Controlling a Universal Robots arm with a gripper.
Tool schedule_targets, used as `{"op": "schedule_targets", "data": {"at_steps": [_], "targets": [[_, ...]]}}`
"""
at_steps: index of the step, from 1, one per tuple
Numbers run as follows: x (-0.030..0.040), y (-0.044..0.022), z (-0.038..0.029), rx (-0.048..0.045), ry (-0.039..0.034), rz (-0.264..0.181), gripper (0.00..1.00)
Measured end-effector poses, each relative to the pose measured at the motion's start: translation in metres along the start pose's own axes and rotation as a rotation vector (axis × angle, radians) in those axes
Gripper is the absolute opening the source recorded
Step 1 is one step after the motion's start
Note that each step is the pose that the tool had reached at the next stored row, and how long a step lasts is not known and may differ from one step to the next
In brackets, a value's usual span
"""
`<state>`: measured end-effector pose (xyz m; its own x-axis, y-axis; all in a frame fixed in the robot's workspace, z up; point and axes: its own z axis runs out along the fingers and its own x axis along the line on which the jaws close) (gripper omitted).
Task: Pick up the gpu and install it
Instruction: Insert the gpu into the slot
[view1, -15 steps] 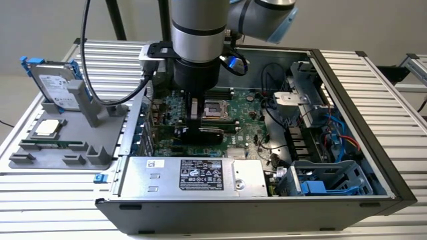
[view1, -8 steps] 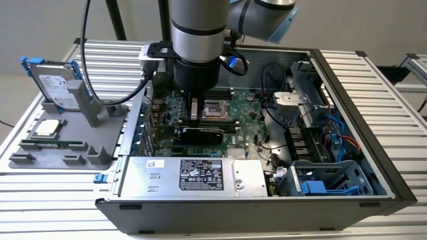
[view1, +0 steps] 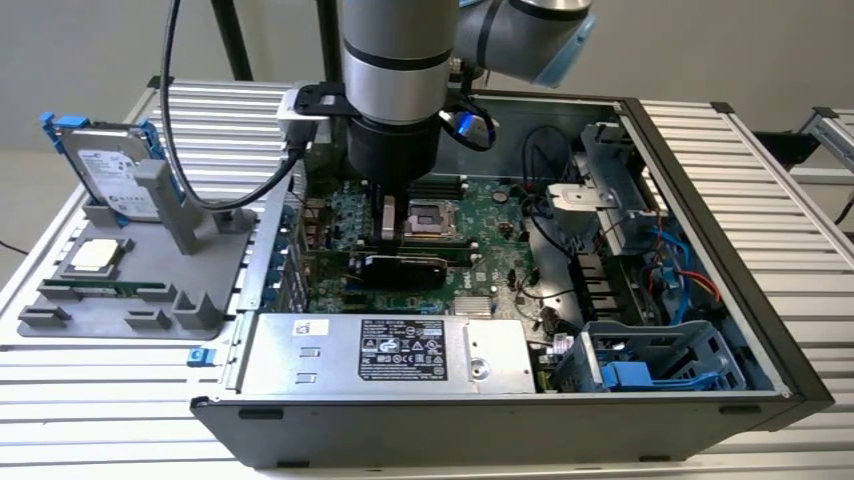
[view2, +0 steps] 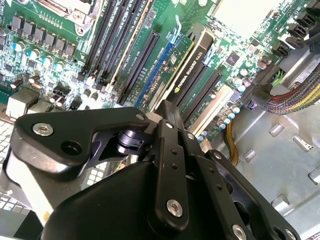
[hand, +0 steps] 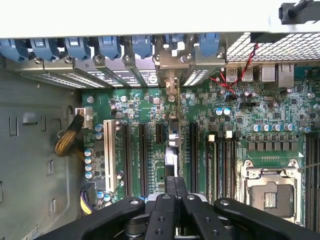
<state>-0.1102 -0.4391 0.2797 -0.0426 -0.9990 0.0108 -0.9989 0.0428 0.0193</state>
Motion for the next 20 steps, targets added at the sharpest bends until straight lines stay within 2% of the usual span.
{"op": "schedule_targets", "data": {"at_steps": [5, 9, 14, 20], "targets": [[0.0, 0.0001, -0.0001, 0.0, 0.0, 0.0, 0.0], [0.0001, 0.0032, -0.0001, 0.0, 0.0001, 0.0, 0.0], [0.0005, 0.0118, 0.0001, 0.0, 0.0, 0.0, 0.0], [0.0013, 0.0304, 0.0005, 0.0, 0.0, 0.0, 0.0]]}}
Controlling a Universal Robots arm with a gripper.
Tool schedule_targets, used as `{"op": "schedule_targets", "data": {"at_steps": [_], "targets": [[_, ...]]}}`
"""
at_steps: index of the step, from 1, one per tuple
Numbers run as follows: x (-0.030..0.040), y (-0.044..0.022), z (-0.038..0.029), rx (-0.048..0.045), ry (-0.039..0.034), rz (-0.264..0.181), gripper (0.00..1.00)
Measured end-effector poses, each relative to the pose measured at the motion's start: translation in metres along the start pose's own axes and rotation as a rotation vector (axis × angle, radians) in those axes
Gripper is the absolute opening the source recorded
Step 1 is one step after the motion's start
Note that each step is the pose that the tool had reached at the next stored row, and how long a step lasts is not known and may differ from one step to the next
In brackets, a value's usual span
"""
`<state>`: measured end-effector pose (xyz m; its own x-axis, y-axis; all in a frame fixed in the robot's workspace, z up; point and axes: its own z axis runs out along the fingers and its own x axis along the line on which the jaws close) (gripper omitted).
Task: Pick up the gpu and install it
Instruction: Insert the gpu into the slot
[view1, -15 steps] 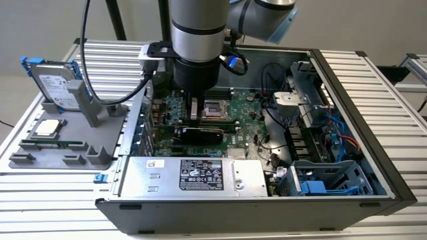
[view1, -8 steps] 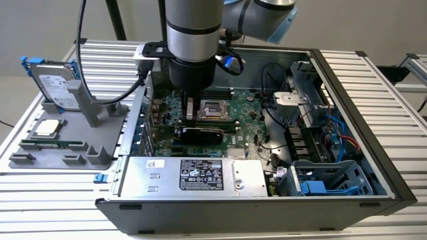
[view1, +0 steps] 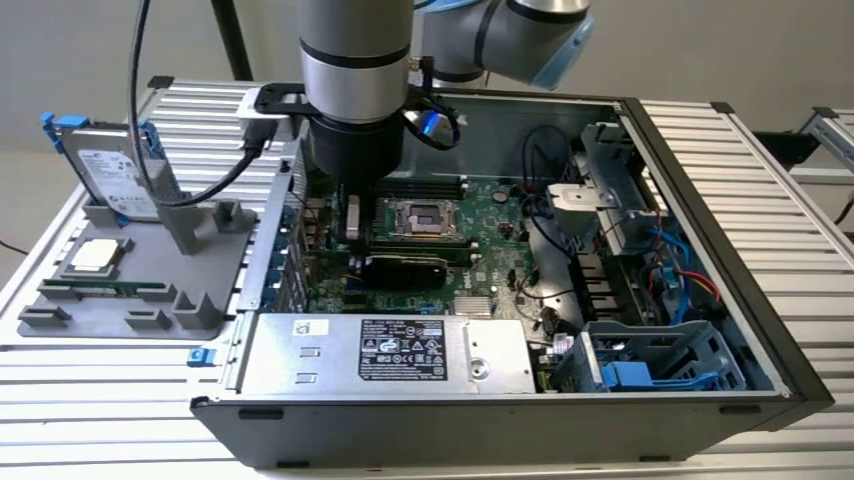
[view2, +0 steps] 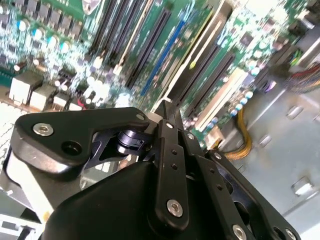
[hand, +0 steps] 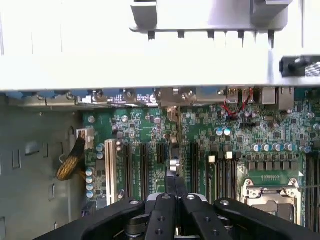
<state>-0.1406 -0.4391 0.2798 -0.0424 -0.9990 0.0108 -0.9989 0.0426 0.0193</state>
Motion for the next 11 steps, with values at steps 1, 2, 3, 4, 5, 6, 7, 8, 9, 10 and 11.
{"op": "schedule_targets", "data": {"at_steps": [1, 2, 3, 4, 5, 6, 7, 8, 9, 10, 11], "targets": [[0.0001, 0.0026, 0.0, 0.0001, -0.0001, 0.0, 0.0], [0.0002, 0.005, -0.0004, 0.0, 0.0, 0.0, 0.0], [0.0003, 0.0068, -0.0015, -0.0001, 0.0002, 0.0, 0.0], [0.0004, 0.008, -0.003, -0.0002, 0.0003, 0.0, 0.0], [0.0004, 0.009, -0.0048, 0.0, 0.0, 0.0, 0.0], [0.0005, 0.0098, -0.0072, 0.0001, -0.0001, 0.0, 0.0], [0.0005, 0.0106, -0.0097, 0.0, 0.0001, 0.0, 0.0], [0.0006, 0.0115, -0.012, 0.0, 0.0001, 0.0, 0.0], [0.0007, 0.0126, -0.0137, 0.0001, 0.0, 0.0, 0.0], [0.0008, 0.0142, -0.0152, 0.0001, 0.0, 0.0, 0.0], [0.0009, 0.0161, -0.0161, 0.0003, -0.0001, 0.0, 0.0]]}}
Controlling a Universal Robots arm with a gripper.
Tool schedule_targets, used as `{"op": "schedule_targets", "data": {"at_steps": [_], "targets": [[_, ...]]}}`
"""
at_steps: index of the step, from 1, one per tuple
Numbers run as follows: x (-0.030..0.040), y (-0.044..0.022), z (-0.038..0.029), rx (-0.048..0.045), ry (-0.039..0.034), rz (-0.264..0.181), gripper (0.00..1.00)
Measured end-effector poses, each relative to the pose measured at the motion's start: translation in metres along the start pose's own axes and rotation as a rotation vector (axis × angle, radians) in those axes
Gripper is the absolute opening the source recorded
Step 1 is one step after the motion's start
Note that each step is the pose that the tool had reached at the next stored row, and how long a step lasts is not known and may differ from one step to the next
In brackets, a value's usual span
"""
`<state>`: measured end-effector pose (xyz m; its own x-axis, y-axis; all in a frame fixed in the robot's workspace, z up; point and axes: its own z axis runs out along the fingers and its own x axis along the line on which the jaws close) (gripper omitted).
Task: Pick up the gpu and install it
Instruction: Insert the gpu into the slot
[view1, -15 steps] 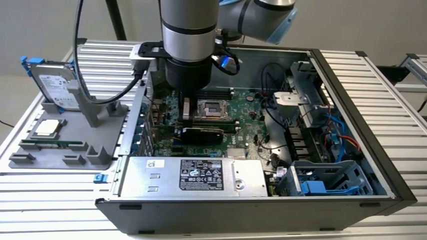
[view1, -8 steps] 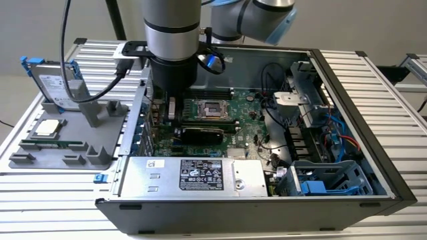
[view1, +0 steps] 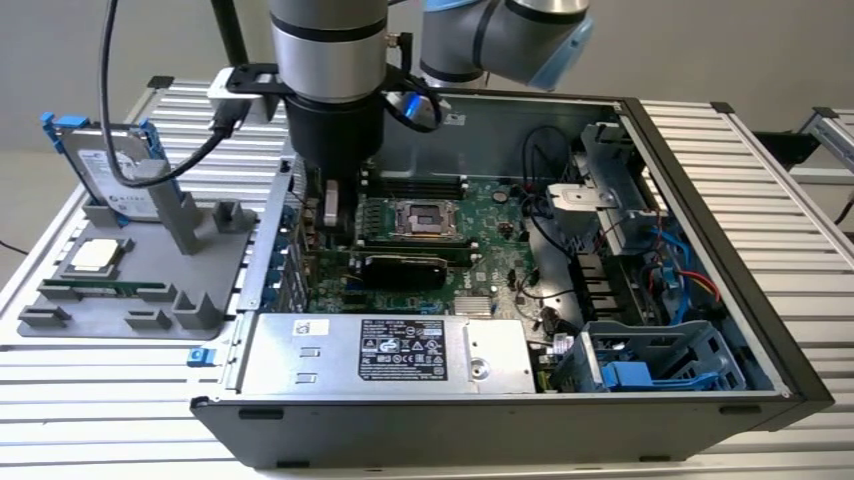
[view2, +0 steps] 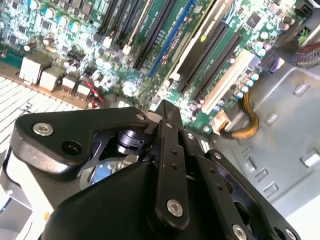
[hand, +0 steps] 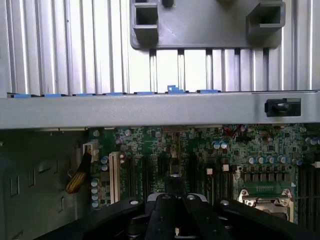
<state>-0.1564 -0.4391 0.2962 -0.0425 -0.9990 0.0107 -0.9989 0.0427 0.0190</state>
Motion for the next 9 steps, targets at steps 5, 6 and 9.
{"op": "schedule_targets", "data": {"at_steps": [5, 6, 9], "targets": [[0.0005, 0.0132, -0.0014, 0.0018, 0.0, 0.0, 0.0], [0.0007, 0.0154, -0.0022, 0.0018, 0.0, 0.0, 0.0], [0.0008, 0.0184, -0.0066, 0.0019, -0.0001, 0.0, 0.0]]}}
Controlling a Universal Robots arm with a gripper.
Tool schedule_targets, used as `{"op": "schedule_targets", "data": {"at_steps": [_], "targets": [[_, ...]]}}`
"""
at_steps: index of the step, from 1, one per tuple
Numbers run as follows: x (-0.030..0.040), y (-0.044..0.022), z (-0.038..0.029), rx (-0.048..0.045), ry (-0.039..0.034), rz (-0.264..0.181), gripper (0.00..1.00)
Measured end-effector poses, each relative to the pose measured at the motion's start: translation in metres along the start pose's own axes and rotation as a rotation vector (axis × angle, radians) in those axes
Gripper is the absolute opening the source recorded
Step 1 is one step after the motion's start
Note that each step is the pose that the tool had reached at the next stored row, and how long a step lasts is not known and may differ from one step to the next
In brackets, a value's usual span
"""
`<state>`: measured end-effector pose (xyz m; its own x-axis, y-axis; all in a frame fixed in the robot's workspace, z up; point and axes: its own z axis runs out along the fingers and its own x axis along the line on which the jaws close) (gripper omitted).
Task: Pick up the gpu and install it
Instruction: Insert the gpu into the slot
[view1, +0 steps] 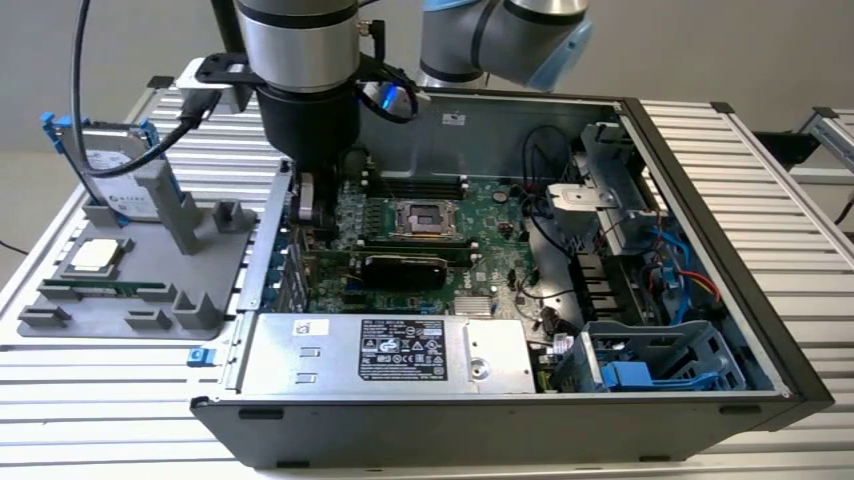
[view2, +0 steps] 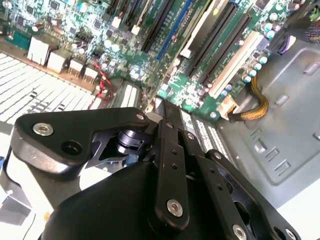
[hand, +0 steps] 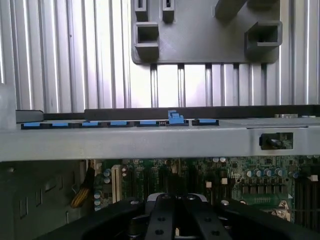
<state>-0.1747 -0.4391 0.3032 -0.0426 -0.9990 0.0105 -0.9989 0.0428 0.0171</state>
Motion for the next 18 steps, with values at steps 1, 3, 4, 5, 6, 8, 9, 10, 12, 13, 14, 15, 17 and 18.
{"op": "schedule_targets", "data": {"at_steps": [1, 3, 4, 5, 6, 8, 9, 10, 12, 13, 14, 15, 17, 18], "targets": [[0.0001, 0.0017, 0.0, 0.0, 0.0, 0.0, 0.0], [0.0003, 0.0061, 0.0, -0.0001, 0.0002, 0.0, 0.0], [0.0003, 0.0083, 0.0, -0.0002, 0.0002, 0.0, 0.0], [0.0004, 0.0098, 0.0, -0.0001, 0.0002, 0.0, 0.0], [0.0004, 0.011, 0.0, -0.0001, 0.0002, 0.0, 0.0], [0.0005, 0.0121, -0.0011, -0.0002, 0.0003, 0.0, 0.0], [0.0005, 0.0125, -0.0014, -0.0001, 0.0002, 0.0, 0.0], [0.0005, 0.0131, -0.0014, -0.0001, 0.0001, 0.0, 0.0], [0.0003, 0.0148, -0.0014, 0.0, 0.0001, 0.0, 0.0], [0.0002, 0.0158, -0.0014, 0.0, 0.0001, 0.0, 0.0], [0.0001, 0.0166, -0.0013, 0.0001, 0.0001, 0.0, 0.0], [-0.0001, 0.0174, -0.0011, 0.0001, 0.0001, 0.0, 0.0], [-0.0004, 0.0185, -0.0008, -0.0001, 0.0004, 0.0, 0.0], [-0.0006, 0.0188, 0.0, -0.0001, 0.0002, 0.0, 0.0]]}}
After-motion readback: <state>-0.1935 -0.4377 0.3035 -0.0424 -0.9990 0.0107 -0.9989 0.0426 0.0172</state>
